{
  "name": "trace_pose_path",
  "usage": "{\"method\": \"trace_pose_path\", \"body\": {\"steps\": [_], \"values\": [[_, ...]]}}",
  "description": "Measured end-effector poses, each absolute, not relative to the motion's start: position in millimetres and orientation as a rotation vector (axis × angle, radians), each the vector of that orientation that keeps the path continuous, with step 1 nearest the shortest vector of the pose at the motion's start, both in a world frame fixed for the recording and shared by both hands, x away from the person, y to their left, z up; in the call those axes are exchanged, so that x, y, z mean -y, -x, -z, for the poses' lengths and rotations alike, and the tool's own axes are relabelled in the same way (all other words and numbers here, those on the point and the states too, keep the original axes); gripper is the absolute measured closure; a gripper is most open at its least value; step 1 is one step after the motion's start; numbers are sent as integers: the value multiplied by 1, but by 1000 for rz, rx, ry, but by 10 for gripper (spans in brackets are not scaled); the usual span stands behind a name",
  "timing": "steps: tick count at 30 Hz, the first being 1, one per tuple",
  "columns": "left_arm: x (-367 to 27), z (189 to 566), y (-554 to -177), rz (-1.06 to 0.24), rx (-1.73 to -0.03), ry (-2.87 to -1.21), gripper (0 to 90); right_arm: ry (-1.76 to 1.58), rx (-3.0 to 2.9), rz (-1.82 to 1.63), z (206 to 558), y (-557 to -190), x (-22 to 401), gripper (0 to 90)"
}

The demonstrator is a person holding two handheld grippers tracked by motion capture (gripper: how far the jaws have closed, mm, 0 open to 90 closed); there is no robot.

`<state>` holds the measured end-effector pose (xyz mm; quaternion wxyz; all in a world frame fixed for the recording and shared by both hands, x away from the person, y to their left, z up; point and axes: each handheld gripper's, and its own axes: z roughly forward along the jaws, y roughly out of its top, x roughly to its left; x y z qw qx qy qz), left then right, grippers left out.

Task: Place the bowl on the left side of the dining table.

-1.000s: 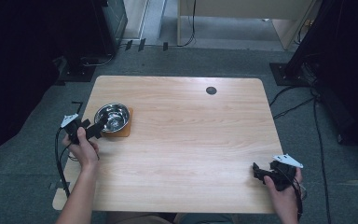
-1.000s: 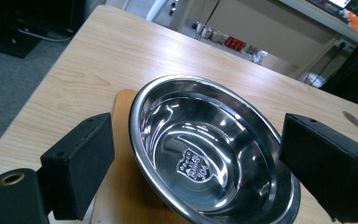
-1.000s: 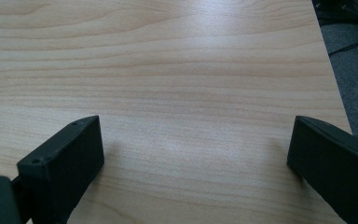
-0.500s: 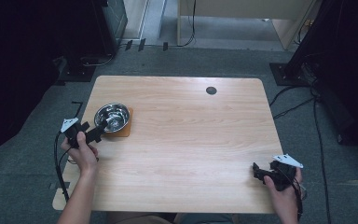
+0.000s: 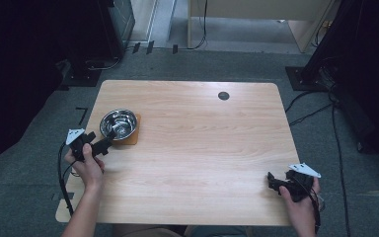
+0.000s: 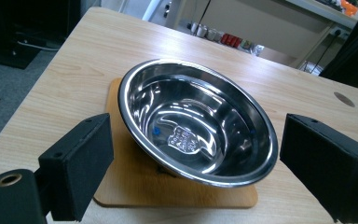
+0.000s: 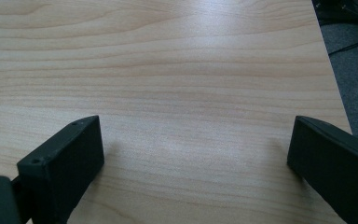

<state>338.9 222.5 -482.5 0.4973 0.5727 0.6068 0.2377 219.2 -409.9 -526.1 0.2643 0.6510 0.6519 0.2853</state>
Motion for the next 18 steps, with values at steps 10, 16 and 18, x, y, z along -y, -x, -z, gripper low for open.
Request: {"method": "trace_pose_path", "body": {"steps": [10,16,18], "values": [[-218,486,-327,-599,-1449,-1413,93,-1761,-1761,-771,526,-219,410,31],[-219,487,-319,-600,-1437,-1427,93,-1761,-1762,-771,526,-219,410,31],[-219,489,-317,-599,-1435,-1429,93,-1761,-1762,-771,526,-219,410,31]]}}
